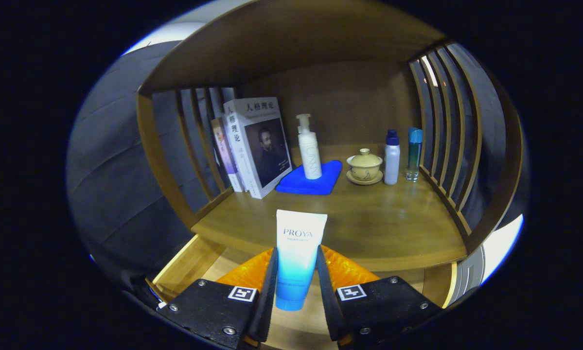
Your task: Pull open the drawer, take out the items inside it, and place them on the countertop above the cabinet.
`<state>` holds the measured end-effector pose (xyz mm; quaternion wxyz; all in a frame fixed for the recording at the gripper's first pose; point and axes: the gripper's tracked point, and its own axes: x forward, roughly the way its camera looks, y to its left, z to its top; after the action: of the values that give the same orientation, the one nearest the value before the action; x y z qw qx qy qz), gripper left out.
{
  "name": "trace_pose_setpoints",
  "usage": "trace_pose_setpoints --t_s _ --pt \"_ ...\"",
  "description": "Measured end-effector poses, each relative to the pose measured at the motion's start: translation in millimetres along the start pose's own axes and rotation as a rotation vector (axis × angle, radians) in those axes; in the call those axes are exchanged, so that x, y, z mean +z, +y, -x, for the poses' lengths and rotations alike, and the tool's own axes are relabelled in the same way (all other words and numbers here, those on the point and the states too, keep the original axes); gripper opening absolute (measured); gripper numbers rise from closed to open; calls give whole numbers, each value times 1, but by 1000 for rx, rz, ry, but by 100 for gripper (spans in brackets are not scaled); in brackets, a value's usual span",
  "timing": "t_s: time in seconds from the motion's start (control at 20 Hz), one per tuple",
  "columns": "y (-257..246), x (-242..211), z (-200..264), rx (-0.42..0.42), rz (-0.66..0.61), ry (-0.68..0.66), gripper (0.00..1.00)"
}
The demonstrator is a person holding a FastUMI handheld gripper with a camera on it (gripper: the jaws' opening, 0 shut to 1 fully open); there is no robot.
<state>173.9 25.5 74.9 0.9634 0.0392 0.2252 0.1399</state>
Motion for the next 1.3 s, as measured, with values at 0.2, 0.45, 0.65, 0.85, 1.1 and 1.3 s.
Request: trace_pose_setpoints --t_s 0.2,0.45,0.65,0.85,1.1,1.3 --pt "-7 8 -23 -27 -53 11 46" --pt "-17 20 -52 -81 -67 -20 46" --pt "-22 18 -68 -127 -85 -32 50" --pt "-24 25 -68 -166 -16 -73 56" --pt "-10 46 -31 -201 62 -223 95" --pt "4 35 6 -199 88 -278 95"
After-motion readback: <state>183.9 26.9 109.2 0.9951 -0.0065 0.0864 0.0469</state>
